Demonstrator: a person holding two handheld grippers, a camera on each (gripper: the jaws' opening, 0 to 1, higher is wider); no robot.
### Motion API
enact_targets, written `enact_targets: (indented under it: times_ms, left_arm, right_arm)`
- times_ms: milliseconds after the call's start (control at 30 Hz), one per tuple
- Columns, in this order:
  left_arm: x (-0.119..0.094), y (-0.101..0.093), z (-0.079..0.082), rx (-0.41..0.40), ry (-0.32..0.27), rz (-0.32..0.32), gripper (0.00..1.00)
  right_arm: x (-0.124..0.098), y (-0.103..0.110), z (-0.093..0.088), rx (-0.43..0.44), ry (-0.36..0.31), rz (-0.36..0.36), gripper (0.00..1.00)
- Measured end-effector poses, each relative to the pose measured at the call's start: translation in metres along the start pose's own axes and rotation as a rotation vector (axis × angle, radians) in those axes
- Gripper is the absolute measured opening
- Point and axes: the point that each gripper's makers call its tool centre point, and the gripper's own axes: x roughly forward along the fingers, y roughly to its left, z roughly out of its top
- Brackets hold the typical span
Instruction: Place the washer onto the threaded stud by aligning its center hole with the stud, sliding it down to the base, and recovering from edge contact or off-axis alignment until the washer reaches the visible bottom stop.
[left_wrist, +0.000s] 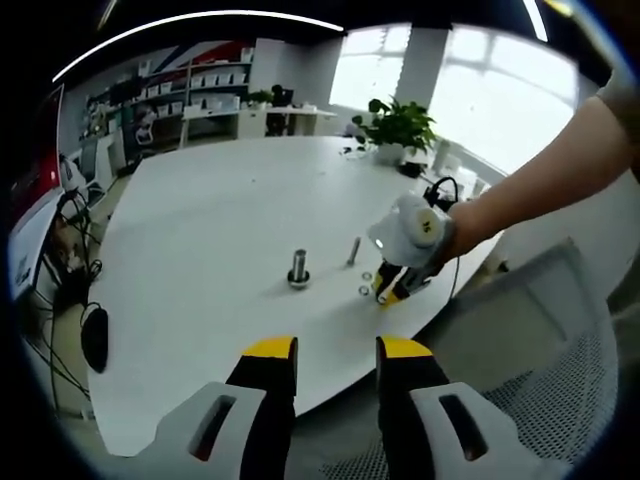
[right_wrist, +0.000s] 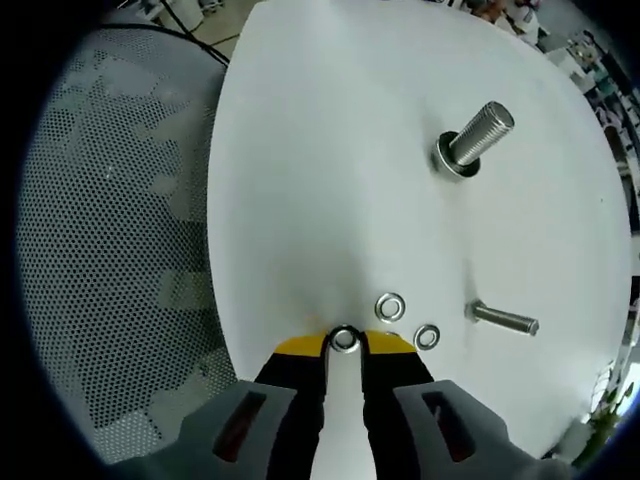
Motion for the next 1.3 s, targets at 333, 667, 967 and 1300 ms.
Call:
enact_targets:
  times_ms: [333,667,967,1300]
  left_arm:
    - [-0.001,0.001,0.000,-0.006,-0.005,0.003,0.29]
    - [0.000,0.000,0.000,-0.003,0.002,-0.002,0.29]
    - [0.000,-0.002,-0.001,0.000,0.003,-0.010,0.29]
    - [0.000,-0.003,-0.002,-0.001,0.013,-0.014,0.29]
  right_arm:
    - [-0.001,-0.002,0.000,0.102,-0.075,-0.004,0.14]
    - [-0.006,-0.002,-0.009,0.237,-0.127,-0.011,0.13]
    - [-0.027,-0.025,-0.008,0.320,-0.188,-0.045,0.13]
    - [-0.049,-0.045,-0.006,0.332,-0.226,-0.092,0.13]
